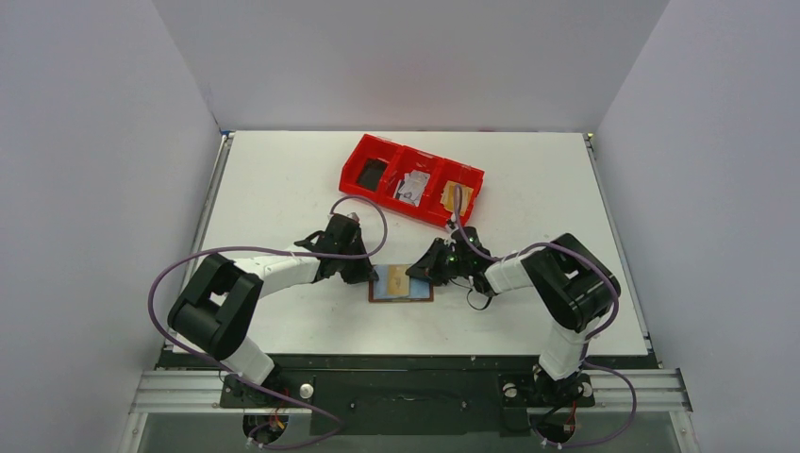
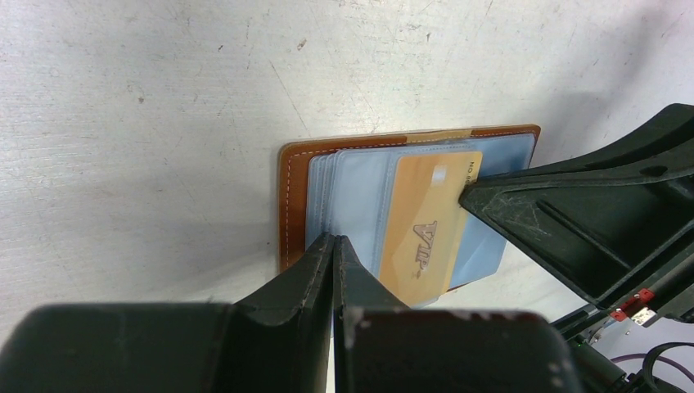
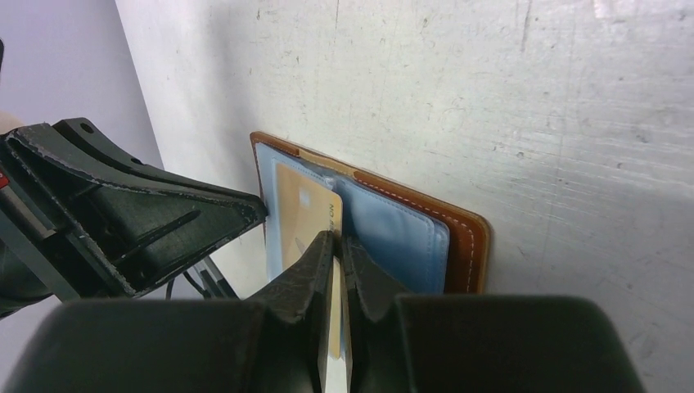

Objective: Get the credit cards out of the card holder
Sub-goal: Remove the credit card from the card holder.

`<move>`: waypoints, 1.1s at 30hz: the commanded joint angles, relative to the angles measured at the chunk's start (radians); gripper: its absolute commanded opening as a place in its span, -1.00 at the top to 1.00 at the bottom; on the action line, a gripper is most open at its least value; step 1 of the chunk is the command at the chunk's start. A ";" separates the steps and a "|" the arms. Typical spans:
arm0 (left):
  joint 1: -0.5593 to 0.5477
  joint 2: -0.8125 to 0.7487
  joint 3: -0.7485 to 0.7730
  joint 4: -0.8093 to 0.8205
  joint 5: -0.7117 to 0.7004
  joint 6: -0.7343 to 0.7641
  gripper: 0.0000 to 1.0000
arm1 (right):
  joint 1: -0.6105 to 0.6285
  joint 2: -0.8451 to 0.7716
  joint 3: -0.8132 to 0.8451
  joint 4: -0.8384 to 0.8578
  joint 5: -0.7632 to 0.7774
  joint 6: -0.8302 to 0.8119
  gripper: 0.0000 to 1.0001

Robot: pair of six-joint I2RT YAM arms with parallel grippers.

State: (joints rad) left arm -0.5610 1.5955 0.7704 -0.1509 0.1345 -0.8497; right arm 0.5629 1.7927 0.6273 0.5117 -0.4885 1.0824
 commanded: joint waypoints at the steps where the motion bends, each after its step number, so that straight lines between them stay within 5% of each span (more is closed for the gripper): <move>1: 0.007 0.069 -0.059 -0.141 -0.112 0.045 1.00 | -0.025 -0.018 -0.014 -0.091 0.063 -0.063 0.89; 14: 0.006 0.074 -0.048 -0.138 -0.107 0.050 1.00 | -0.038 -0.002 -0.038 0.010 -0.009 -0.018 0.64; 33: 0.006 0.078 -0.049 -0.133 -0.101 0.053 1.00 | 0.050 0.012 -0.008 0.006 -0.002 -0.008 0.63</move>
State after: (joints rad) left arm -0.5533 1.6070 0.7658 -0.1520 0.1085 -0.8455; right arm 0.5949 1.7897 0.6098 0.5446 -0.5186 1.0893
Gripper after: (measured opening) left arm 0.003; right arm 0.185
